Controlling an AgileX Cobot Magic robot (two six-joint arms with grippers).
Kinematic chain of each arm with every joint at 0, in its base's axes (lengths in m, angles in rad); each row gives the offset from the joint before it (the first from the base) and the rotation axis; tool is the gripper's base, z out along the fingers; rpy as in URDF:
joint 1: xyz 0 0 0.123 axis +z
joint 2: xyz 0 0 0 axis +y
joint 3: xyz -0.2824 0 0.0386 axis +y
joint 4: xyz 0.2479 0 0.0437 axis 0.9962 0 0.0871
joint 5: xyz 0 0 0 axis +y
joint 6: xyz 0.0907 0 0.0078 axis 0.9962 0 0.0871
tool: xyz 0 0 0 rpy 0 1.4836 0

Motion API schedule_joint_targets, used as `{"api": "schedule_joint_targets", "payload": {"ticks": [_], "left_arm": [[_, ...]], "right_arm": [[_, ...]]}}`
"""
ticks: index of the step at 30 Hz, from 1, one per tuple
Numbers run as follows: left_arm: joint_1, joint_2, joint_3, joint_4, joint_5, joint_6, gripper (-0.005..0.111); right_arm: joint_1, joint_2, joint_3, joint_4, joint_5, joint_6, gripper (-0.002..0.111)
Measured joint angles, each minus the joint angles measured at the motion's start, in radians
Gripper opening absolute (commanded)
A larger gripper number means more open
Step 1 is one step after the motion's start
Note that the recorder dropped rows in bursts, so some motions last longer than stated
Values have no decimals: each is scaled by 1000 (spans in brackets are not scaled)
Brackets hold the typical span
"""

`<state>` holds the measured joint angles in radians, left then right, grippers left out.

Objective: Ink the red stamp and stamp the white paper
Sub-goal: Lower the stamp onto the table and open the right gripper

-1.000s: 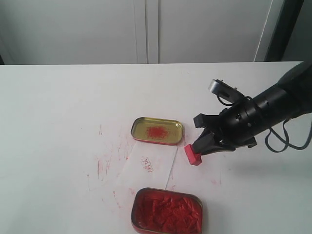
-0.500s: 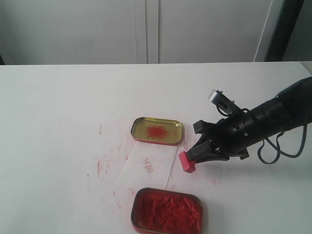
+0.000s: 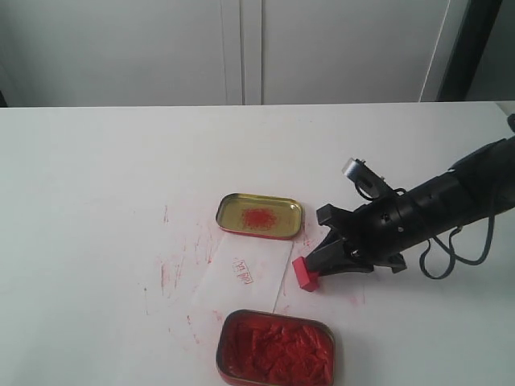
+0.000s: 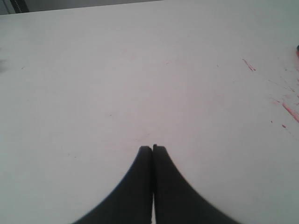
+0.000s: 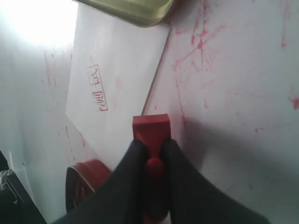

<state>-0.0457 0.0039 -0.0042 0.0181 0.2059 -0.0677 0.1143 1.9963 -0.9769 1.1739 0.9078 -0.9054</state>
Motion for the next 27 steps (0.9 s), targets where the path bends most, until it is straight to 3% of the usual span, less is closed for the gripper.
{"api": "schedule_joint_targets", "payload": {"ticks": [10, 17, 27], "left_arm": [[0, 0, 0, 0, 0, 0, 0], [0, 0, 0, 0, 0, 0, 0], [0, 0, 0, 0, 0, 0, 0]], "right_arm": [[0, 17, 0, 19, -4, 4, 2], [0, 17, 0, 19, -14, 19, 24], [-13, 17, 0, 11, -67, 65, 46]]}}
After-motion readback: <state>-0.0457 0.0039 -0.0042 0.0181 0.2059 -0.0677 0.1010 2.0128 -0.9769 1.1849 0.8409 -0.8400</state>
